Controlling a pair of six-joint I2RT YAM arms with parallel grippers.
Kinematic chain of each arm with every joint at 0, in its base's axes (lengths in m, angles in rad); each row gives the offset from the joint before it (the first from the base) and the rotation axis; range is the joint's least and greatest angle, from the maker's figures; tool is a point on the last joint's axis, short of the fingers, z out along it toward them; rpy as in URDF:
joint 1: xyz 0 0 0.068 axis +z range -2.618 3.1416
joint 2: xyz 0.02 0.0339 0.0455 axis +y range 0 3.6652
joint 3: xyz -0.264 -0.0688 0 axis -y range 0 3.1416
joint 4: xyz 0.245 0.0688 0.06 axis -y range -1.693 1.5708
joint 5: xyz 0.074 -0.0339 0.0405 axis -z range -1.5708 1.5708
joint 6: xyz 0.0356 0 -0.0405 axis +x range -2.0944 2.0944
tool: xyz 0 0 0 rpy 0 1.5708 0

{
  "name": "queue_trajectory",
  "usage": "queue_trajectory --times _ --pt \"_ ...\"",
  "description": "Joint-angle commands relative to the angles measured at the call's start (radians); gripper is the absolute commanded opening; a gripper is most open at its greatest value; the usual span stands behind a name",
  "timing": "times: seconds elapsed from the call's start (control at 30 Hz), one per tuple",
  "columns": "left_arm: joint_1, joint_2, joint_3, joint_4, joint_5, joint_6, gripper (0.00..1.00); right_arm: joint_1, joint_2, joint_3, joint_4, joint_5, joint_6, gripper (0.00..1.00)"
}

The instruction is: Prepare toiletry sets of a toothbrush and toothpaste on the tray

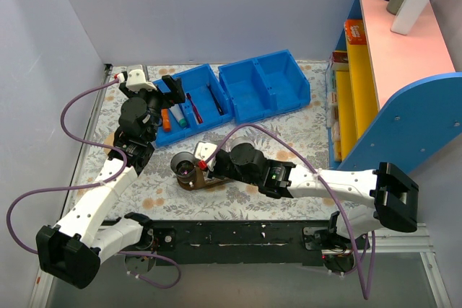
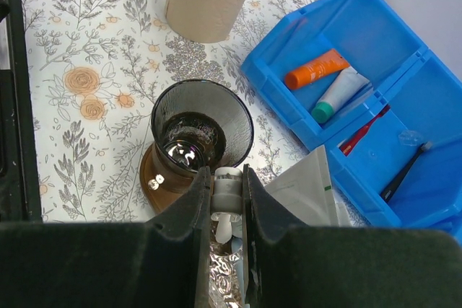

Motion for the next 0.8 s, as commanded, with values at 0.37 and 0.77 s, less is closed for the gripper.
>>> queue_trajectory --times 0.37,0.77 --pt "0.002 -0.022 0.0 0.01 0.0 0.018 0.98 -0.004 0.004 -0.049 0.11 -0.007 -0.052 0.01" --pt "0.002 -0.015 0.001 0.011 0.003 0.018 0.98 -0.006 -0.011 -0.09 0.193 -0.021 -0.052 0.01"
